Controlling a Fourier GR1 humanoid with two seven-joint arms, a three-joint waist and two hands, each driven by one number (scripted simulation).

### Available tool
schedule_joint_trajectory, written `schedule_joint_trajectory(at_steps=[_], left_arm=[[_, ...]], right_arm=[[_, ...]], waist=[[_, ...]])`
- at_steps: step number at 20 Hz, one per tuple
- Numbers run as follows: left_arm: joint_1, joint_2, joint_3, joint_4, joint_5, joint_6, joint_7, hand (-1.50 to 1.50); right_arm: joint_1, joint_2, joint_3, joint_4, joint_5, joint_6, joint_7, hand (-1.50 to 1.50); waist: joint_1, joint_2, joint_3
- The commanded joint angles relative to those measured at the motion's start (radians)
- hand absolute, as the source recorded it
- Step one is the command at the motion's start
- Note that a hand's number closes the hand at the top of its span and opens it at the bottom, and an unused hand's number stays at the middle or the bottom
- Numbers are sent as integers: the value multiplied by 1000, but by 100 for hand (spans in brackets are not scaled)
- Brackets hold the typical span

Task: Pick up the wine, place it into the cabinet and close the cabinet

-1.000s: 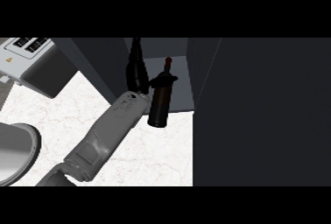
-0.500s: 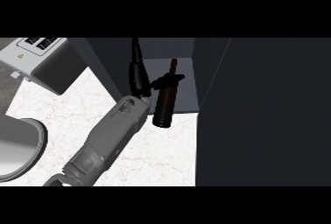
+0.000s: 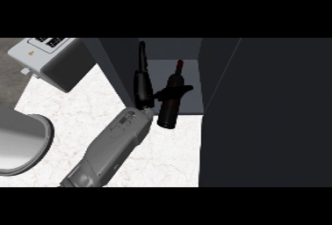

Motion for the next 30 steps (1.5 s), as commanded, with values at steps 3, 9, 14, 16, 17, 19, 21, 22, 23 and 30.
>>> schedule_joint_trajectory(at_steps=[3, 9, 14, 16, 17, 19, 21, 22, 23, 30], left_arm=[[132, -2, -87, -229, -21, -19, 50, -150], [325, 70, -151, -493, -33, -48, 88, -150], [441, 148, -230, -680, -78, -40, 151, -150], [426, 216, -212, -749, -79, -67, 200, -150], [520, 233, -223, -778, -68, -98, 155, -150], [582, 308, -251, -928, -92, -50, 220, -150], [638, 340, -205, -948, -71, -82, 190, -150], [606, 339, -195, -973, -88, -65, 229, -150], [689, 397, -171, -999, -56, -131, 175, -150], [796, 468, -157, -1123, 31, -322, 125, -150]], right_arm=[[-6, 1, -5, -145, 30, -80, 67, -150], [22, -31, -1, -177, 47, -87, 78, -150], [-6, -30, 16, -151, 95, -101, 61, -150], [38, -43, 13, -163, 106, -84, 45, -150], [29, -27, 38, -177, 111, -109, 56, -150], [5, -55, 8, -165, 101, -123, 77, -150], [13, -102, -45, -178, 24, -81, 79, -150], [-21, -94, -39, -179, 37, -117, 115, -150], [13, -91, -28, -191, 39, -104, 97, -150], [-27, -194, 24, -88, 97, 65, 59, 150]], waist=[[18, -3, 0], [23, -6, 0], [17, -3, 0], [9, -4, 1], [12, -3, 0], [27, -7, 0], [17, -2, 0], [15, 0, 1], [14, -1, 0], [14, 1, -1]])
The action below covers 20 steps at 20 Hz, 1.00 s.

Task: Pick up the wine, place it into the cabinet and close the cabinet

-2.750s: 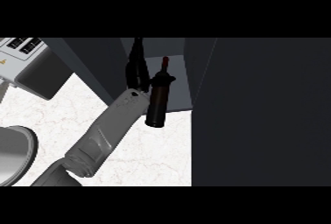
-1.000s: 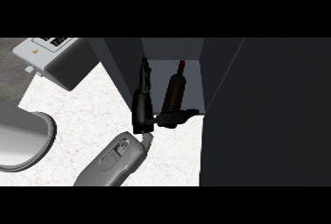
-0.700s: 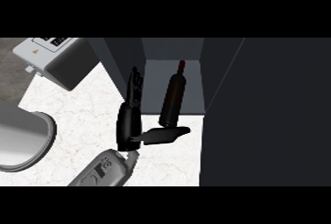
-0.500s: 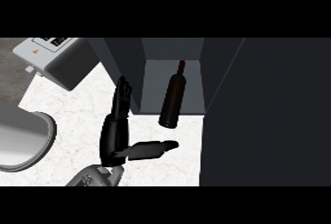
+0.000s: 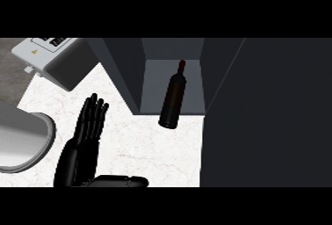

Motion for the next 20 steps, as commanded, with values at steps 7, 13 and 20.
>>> schedule_joint_trajectory(at_steps=[7, 13, 20], left_arm=[[184, 132, 121, -101, 109, -221, -85, 150], [299, 199, 235, -101, 170, -383, -167, 150], [337, 210, 309, -98, 197, -444, -179, 150]], right_arm=[[95, -95, -1, -205, 50, 95, 44, 150], [4, -96, -26, -103, -30, 142, 6, 150], [-64, -58, 153, -123, -97, 107, 106, 150]], waist=[[-11, 1, 0], [0, 4, 0], [6, 5, 0]])
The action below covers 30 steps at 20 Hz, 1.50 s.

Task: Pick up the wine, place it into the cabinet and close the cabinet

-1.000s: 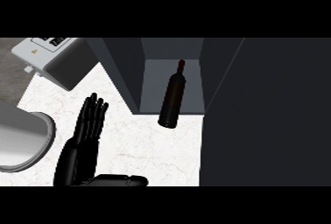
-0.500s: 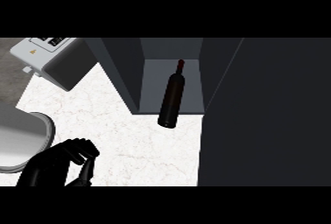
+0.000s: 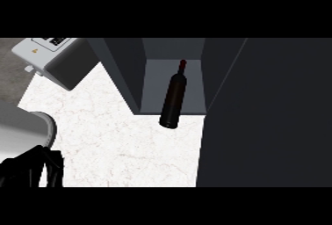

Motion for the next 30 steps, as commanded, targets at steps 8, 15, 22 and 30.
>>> schedule_joint_trajectory(at_steps=[8, 15, 22, 30], left_arm=[[119, 54, 110, -45, 48, -130, -7, 150], [87, 13, 136, -3, 30, -163, 13, 150], [165, -20, 172, 32, -4, -264, -56, 150], [180, 17, 300, -34, 95, -321, 50, 150]], right_arm=[[-204, 104, 257, -147, -29, -121, 204, 150], [-586, 293, 322, -1, -38, -308, 433, 150], [-855, 406, 446, 206, 90, -547, 405, 150], [-1094, 409, 323, 474, -81, -610, 337, 150]], waist=[[16, -3, -1], [10, 1, -1], [10, -1, 0], [18, 1, 1]])
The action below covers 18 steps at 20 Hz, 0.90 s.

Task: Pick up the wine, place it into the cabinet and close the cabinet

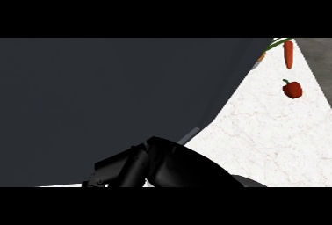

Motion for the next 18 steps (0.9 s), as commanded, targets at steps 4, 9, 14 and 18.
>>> schedule_joint_trajectory(at_steps=[4, 9, 14, 18], left_arm=[[26, -41, 11, 27, -40, -56, -15, 150], [-24, -23, 109, 38, 28, -94, 62, 150], [30, -40, 121, -57, -10, -93, 91, 150], [-53, -98, 84, 31, -77, -82, 78, 150]], right_arm=[[-213, 7, -75, 288, -99, -65, -141, 150], [-240, 7, -76, 380, -147, -96, -198, 150], [-210, 7, -166, 490, -170, -12, -235, 150], [-242, -10, -235, 633, -162, 82, -255, 150]], waist=[[8, 3, 0], [0, 2, 0], [0, 1, 1], [-8, 4, 0]])
